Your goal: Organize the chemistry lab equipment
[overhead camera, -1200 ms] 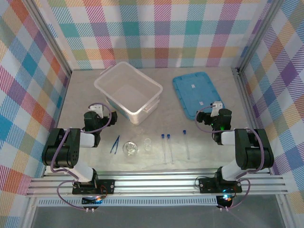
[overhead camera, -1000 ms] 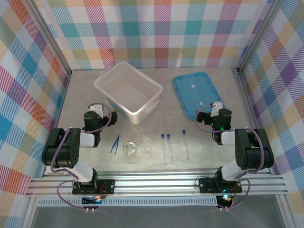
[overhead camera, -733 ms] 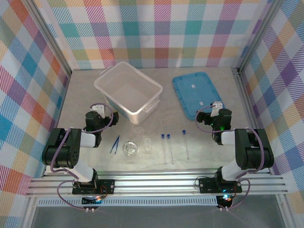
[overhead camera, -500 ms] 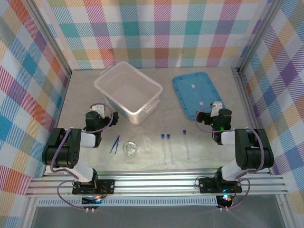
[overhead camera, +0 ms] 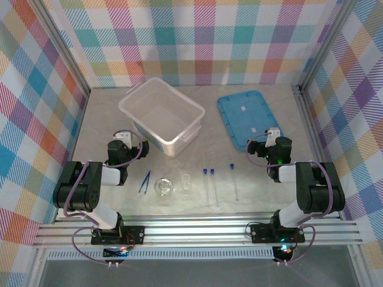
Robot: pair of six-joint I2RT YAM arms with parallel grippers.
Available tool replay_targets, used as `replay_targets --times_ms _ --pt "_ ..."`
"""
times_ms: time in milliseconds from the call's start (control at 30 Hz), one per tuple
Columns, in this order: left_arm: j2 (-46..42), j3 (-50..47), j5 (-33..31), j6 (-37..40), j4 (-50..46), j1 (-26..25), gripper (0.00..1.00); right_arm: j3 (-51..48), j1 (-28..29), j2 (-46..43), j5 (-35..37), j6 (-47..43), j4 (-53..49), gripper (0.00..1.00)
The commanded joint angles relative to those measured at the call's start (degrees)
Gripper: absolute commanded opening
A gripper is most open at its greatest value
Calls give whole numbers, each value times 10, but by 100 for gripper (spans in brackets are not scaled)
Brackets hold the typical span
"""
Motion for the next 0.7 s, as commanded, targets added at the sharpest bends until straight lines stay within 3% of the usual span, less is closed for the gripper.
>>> replay_targets --times_ms 0,100,300,400,533,667 --pt "-3 -7 -25 -14 34 4 100 10 -1 -2 -11 -3 23 99" --pt "-19 -14 -52 -24 31 4 100 27 1 -14 11 2 -15 99" --pt "-62 -96 -151 -42 146 -9 100 61 24 -84 97 7 -138 99" --pt "-60 -104 -155 -37 165 -13 100 54 33 -114 125 10 -149 99" --pt "-67 -76 -107 -20 110 -13 100 66 39 -123 119 13 -176 99" --pt "-106 -46 -118 -23 20 -14 100 76 49 -133 139 26 -199 99"
